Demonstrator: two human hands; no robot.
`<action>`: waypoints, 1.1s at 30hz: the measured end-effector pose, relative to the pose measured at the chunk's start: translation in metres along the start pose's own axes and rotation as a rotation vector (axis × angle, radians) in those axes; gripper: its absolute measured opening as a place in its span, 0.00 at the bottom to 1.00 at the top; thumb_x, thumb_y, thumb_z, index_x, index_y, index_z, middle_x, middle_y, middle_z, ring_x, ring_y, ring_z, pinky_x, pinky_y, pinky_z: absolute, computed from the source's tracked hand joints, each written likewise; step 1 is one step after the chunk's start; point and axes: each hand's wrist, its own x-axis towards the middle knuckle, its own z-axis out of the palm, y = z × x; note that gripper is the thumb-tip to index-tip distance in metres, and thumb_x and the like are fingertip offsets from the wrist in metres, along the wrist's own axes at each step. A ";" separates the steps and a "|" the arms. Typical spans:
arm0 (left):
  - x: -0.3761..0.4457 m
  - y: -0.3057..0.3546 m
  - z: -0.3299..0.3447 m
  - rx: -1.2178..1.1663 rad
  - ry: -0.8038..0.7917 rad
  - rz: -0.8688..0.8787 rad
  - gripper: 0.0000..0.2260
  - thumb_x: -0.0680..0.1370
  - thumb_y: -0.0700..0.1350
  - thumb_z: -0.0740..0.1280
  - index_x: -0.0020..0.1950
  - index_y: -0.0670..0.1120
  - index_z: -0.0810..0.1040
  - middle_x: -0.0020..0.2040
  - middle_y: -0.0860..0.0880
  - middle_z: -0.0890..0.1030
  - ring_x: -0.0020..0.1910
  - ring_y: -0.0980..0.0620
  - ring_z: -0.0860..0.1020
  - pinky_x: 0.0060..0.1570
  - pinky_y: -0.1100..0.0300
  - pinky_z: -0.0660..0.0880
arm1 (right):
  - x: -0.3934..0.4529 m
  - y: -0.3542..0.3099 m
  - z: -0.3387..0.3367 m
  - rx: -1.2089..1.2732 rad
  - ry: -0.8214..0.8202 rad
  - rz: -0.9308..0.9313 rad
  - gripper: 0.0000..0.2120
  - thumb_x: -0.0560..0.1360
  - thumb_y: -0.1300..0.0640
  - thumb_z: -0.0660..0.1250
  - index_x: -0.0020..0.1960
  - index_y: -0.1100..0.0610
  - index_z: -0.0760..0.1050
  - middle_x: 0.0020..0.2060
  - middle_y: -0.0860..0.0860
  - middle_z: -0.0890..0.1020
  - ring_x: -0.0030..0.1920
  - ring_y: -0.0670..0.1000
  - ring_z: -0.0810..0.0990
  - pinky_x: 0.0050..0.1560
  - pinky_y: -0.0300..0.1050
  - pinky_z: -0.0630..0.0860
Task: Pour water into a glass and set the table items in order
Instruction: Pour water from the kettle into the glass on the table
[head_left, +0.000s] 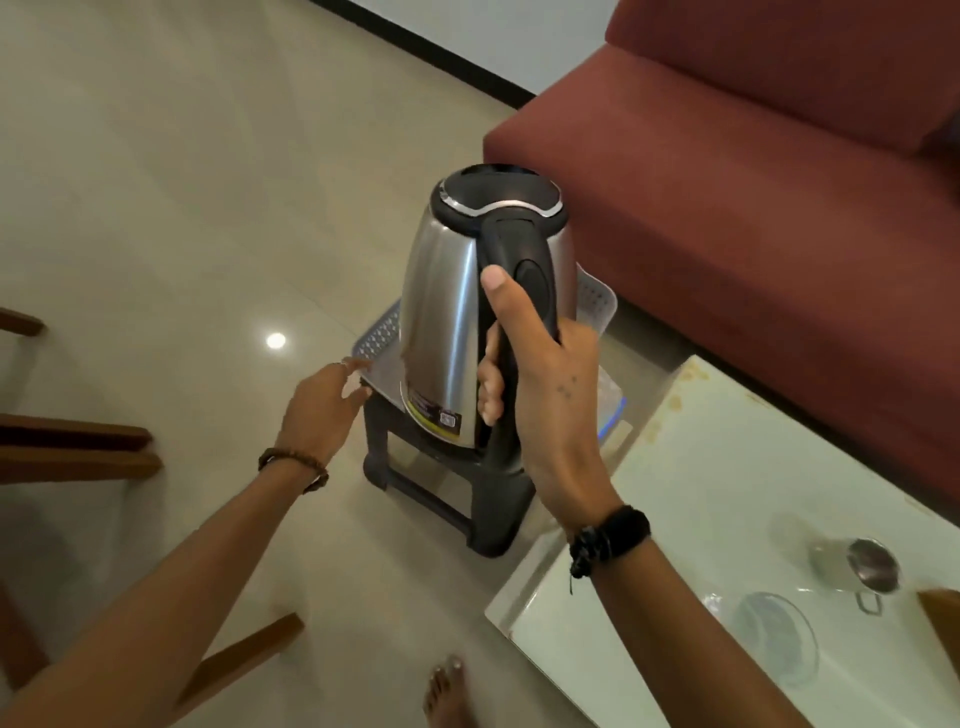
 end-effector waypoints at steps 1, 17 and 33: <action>0.008 -0.002 0.001 0.032 -0.046 0.011 0.19 0.76 0.40 0.66 0.67 0.43 0.70 0.66 0.42 0.73 0.65 0.44 0.72 0.62 0.54 0.67 | 0.008 0.007 0.006 0.017 0.025 0.002 0.20 0.73 0.44 0.66 0.29 0.57 0.71 0.19 0.51 0.69 0.18 0.49 0.66 0.21 0.39 0.67; 0.078 -0.021 0.016 0.154 -0.397 0.011 0.44 0.67 0.42 0.75 0.75 0.44 0.52 0.64 0.40 0.75 0.60 0.41 0.74 0.60 0.48 0.72 | 0.107 0.115 0.060 0.132 0.217 -0.010 0.21 0.74 0.48 0.67 0.24 0.51 0.69 0.17 0.47 0.70 0.17 0.47 0.66 0.21 0.35 0.66; 0.088 -0.013 0.022 0.022 -0.474 -0.110 0.45 0.69 0.36 0.72 0.75 0.49 0.47 0.66 0.41 0.72 0.64 0.41 0.71 0.64 0.50 0.69 | 0.090 0.179 0.079 0.084 0.173 0.006 0.15 0.68 0.46 0.67 0.31 0.55 0.70 0.19 0.44 0.73 0.22 0.42 0.72 0.28 0.35 0.71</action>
